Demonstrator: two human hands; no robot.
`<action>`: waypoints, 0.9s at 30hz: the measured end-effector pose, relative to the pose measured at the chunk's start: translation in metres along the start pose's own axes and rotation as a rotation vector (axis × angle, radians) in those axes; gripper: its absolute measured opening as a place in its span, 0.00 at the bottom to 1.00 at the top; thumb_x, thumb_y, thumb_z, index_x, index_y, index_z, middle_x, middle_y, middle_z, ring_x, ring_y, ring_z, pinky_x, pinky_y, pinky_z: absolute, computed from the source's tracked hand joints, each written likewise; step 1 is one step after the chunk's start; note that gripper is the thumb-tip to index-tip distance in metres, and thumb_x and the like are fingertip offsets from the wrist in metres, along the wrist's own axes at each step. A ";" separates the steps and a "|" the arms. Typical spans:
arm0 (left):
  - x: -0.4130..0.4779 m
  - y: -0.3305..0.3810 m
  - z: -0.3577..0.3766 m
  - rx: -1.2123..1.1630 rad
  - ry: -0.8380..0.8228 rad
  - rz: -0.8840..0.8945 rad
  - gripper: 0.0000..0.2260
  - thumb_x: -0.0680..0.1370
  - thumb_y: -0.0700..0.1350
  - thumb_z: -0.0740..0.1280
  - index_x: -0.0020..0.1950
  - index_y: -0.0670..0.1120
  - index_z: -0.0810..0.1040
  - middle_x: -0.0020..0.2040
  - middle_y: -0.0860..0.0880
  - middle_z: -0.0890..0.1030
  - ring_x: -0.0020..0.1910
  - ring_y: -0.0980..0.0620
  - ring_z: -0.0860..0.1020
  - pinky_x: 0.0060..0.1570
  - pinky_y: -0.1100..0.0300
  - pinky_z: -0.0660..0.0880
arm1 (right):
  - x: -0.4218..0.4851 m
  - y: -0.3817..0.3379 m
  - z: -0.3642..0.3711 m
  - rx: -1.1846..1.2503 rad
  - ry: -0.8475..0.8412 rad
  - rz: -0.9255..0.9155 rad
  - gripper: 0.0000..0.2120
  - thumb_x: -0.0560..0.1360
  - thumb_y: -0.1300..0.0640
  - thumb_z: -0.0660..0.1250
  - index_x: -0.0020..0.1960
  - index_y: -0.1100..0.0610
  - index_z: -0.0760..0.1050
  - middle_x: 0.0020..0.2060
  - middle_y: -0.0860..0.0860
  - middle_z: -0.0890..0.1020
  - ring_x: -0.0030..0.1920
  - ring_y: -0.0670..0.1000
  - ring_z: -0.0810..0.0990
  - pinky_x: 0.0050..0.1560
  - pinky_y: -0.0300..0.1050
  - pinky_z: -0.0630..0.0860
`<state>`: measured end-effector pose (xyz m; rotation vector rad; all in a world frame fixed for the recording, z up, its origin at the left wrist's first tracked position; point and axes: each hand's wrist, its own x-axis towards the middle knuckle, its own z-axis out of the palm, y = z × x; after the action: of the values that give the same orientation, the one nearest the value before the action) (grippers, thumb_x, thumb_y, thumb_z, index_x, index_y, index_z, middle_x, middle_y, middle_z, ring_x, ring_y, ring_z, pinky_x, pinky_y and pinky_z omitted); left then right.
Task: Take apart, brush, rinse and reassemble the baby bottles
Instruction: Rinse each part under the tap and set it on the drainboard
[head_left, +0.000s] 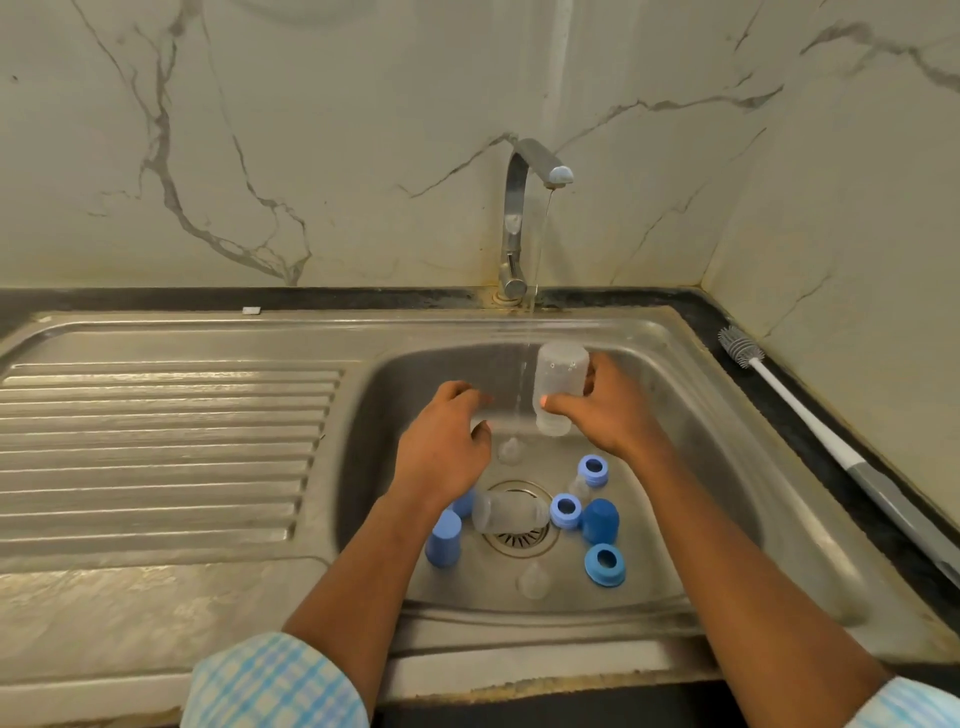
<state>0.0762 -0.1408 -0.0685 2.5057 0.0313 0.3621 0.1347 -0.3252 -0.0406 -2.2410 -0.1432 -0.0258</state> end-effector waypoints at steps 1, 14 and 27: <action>0.002 0.000 0.001 0.011 -0.004 -0.002 0.16 0.81 0.46 0.64 0.69 0.51 0.74 0.70 0.55 0.70 0.60 0.52 0.76 0.52 0.60 0.72 | 0.000 -0.002 -0.002 -0.023 0.010 0.008 0.28 0.69 0.50 0.76 0.66 0.53 0.71 0.56 0.51 0.81 0.56 0.54 0.79 0.52 0.47 0.74; 0.011 -0.001 0.009 0.082 -0.030 -0.036 0.16 0.82 0.49 0.61 0.70 0.51 0.74 0.69 0.52 0.73 0.57 0.49 0.78 0.49 0.58 0.72 | -0.008 0.012 -0.005 -0.220 0.028 0.105 0.25 0.65 0.47 0.79 0.58 0.55 0.78 0.48 0.52 0.84 0.48 0.53 0.82 0.51 0.50 0.79; 0.009 0.002 0.005 0.106 0.006 -0.069 0.12 0.82 0.48 0.61 0.65 0.51 0.77 0.64 0.51 0.76 0.53 0.49 0.79 0.48 0.57 0.75 | -0.003 -0.014 -0.007 -0.119 0.179 0.051 0.27 0.68 0.44 0.76 0.62 0.53 0.76 0.54 0.50 0.82 0.51 0.52 0.80 0.53 0.49 0.77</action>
<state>0.0863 -0.1443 -0.0690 2.6007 0.1422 0.3476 0.1308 -0.3222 -0.0253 -2.3473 0.0123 -0.2121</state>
